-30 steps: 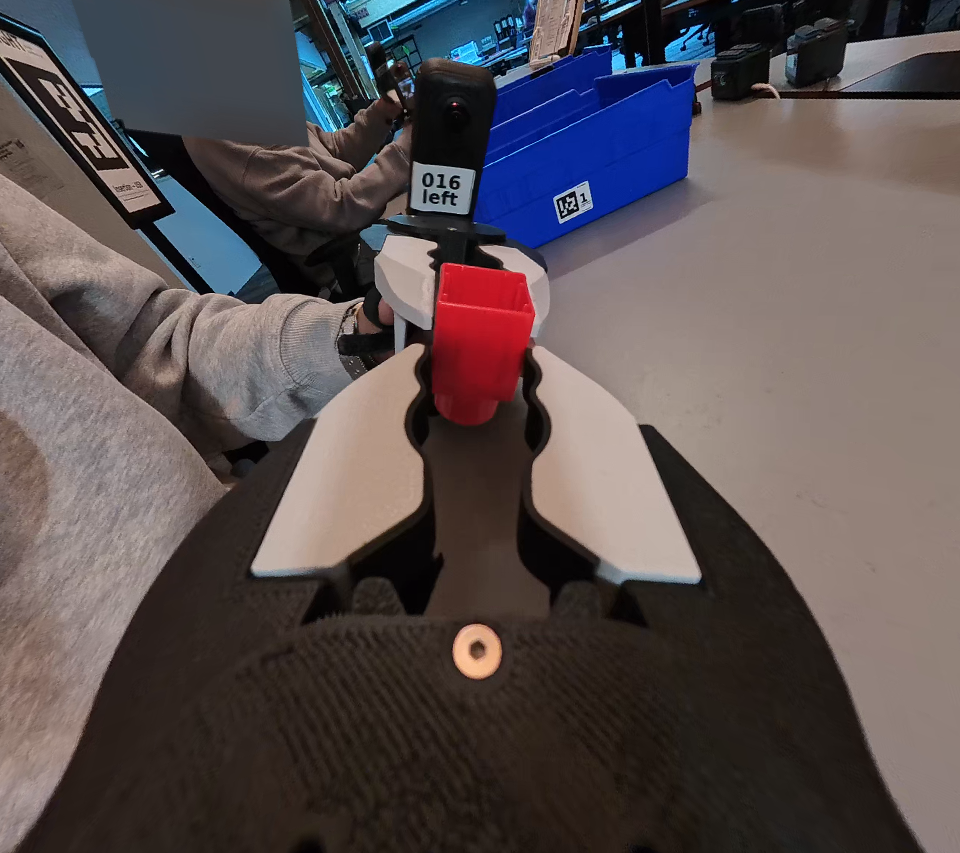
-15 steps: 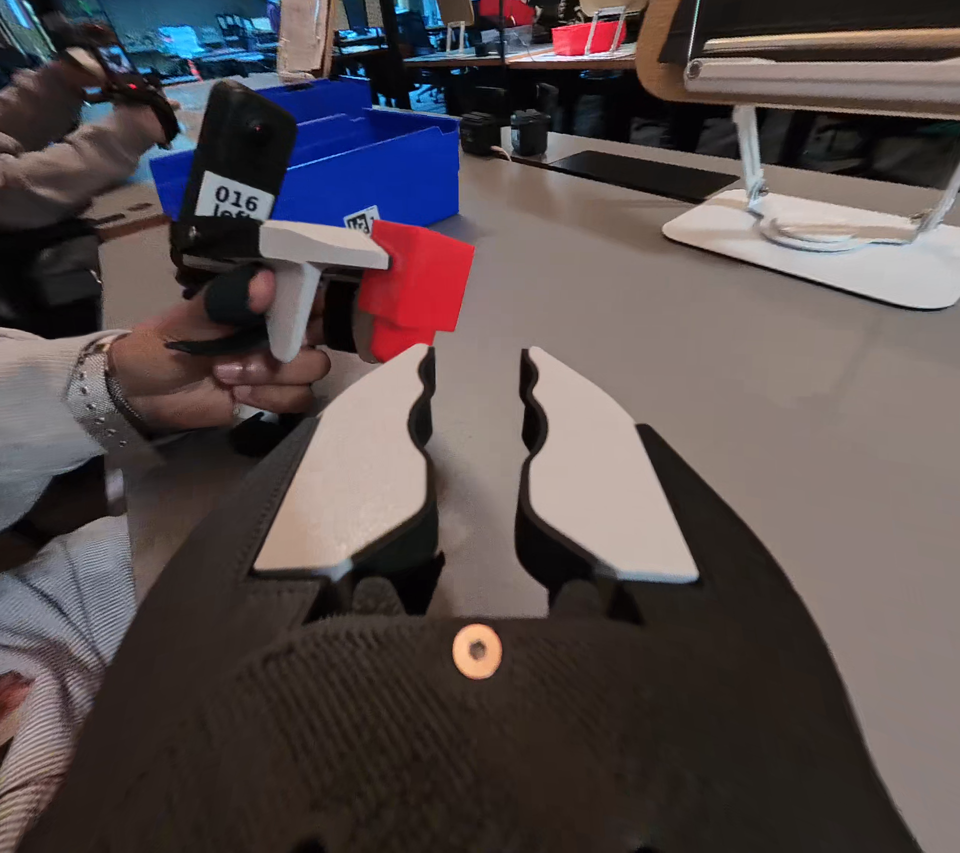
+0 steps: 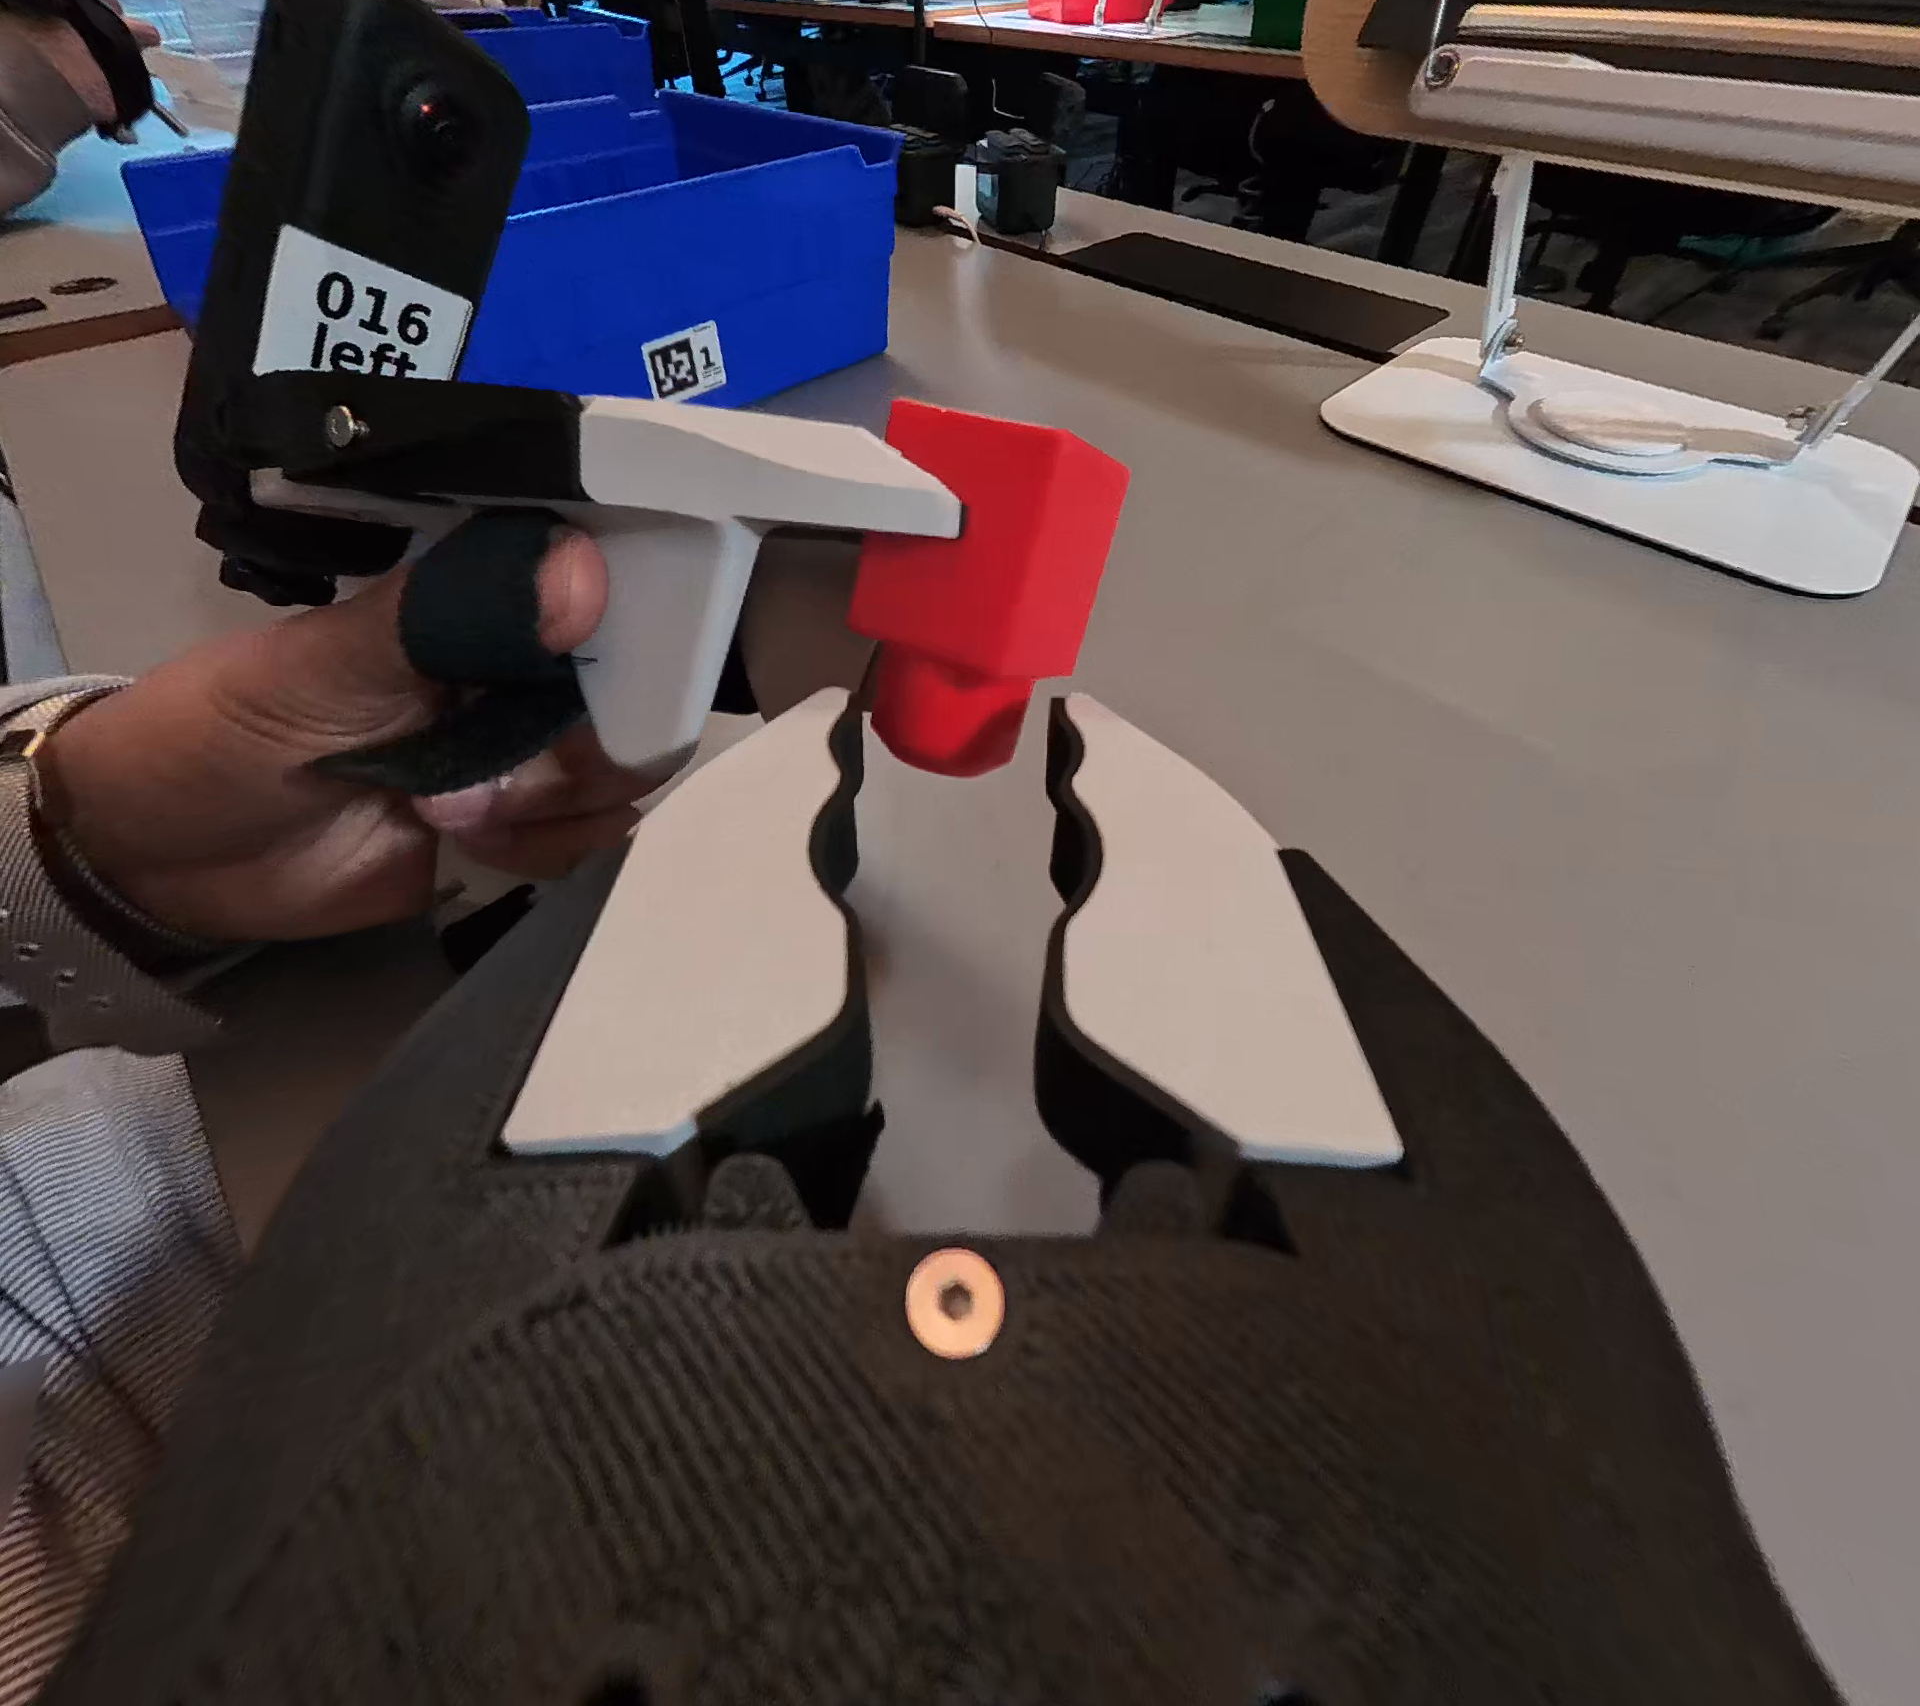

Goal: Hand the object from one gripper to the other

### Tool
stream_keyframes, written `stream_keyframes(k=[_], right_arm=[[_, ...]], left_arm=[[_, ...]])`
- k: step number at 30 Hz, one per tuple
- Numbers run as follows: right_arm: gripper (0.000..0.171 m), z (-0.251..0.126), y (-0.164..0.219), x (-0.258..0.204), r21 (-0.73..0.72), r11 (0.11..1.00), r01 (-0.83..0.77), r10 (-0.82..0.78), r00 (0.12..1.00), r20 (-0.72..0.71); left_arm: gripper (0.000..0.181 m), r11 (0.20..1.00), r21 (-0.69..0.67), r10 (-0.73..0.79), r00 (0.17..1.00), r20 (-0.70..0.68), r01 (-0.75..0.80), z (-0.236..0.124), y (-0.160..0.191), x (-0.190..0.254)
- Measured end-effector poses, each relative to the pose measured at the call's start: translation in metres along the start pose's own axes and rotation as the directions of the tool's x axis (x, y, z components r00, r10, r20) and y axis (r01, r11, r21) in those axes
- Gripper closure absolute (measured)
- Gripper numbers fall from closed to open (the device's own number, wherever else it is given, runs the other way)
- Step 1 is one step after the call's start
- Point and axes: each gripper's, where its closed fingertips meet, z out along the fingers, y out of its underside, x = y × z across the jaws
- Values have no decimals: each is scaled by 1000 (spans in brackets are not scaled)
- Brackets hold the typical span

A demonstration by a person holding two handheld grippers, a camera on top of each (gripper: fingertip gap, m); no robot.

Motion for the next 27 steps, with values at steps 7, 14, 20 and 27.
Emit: stream_keyframes(k=[7, 14, 20, 27], right_arm=[[141, 0, 2, 1, -14, 1000, -16, 16, 1000, -6], [141, 0, 0, 1, -2, 998, -65, 65, 997, 35], [141, -7, -13, -2, 64, 977, -204, 188, 963, 194], [141, -25, -36, -15, 41, 840, -541, 426, 705, 566]], left_arm=[[147, 1000, -3, -22, 1000, -16, 22, 2, 4, 4], [138, 998, -10, -55, 997, -48, 55, 2, 3, 5], [115, 998, -7, -56, 994, -91, 55, 3, 0, 11], [121, 993, -34, -120, 937, -328, 115, -4, -6, 40]])
